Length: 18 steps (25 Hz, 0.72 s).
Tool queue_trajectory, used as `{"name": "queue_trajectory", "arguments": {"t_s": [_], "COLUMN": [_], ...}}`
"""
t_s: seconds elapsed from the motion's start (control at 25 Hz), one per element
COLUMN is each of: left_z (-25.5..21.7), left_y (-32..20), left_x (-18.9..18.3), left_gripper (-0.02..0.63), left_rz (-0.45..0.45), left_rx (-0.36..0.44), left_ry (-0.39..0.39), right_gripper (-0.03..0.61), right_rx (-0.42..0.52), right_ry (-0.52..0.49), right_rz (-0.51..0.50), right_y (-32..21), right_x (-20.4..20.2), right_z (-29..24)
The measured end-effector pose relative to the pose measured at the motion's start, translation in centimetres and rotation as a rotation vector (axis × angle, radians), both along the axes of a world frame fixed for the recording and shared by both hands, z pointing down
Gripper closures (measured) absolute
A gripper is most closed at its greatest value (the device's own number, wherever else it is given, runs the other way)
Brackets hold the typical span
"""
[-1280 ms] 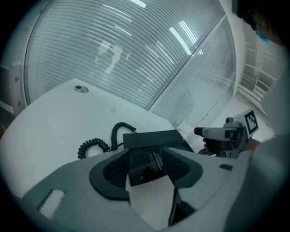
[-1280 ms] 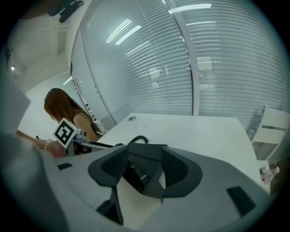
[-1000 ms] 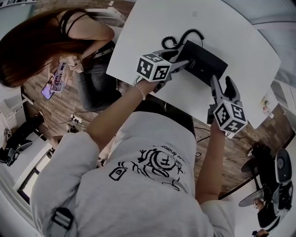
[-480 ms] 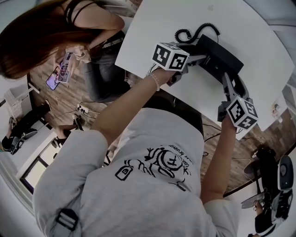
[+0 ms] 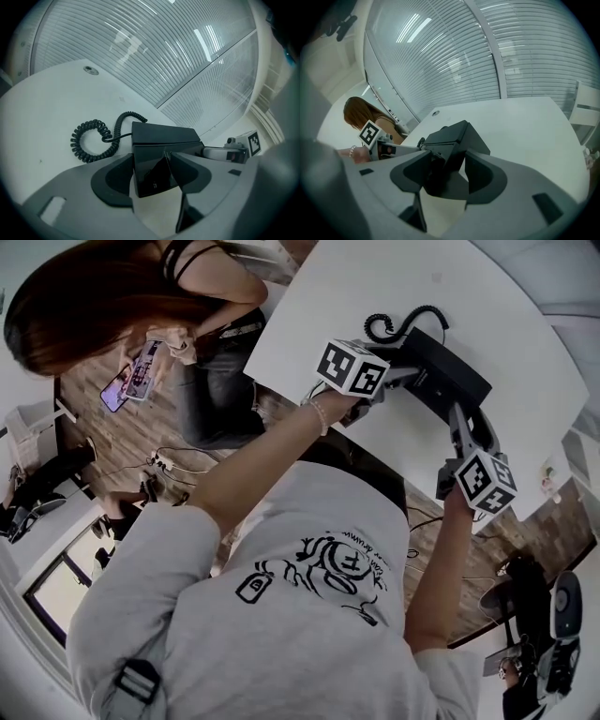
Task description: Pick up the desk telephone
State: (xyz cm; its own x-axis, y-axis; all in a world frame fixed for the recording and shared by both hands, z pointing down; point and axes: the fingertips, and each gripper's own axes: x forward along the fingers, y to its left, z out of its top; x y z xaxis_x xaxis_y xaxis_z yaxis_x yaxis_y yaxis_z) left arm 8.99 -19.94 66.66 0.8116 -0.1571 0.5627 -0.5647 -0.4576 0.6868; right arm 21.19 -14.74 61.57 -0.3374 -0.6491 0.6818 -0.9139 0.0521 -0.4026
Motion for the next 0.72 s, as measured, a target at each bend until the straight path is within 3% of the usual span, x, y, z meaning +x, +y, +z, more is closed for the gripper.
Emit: {"name": "queue_trajectory", "arguments": {"t_s": [0.72], "left_z": [-10.1], "left_y": [-0.2], "left_x": [-2.3], "left_gripper": [0.368], "left_rz": [-0.081], "left_rx": [0.069], "left_ry": [0.047], "right_gripper": [0.362], "right_rx": [0.113], "right_ry": [-0.005], "right_rz": [-0.038], "right_y": [-1.0], "right_x": [-2.1], "right_z": [-10.5]}}
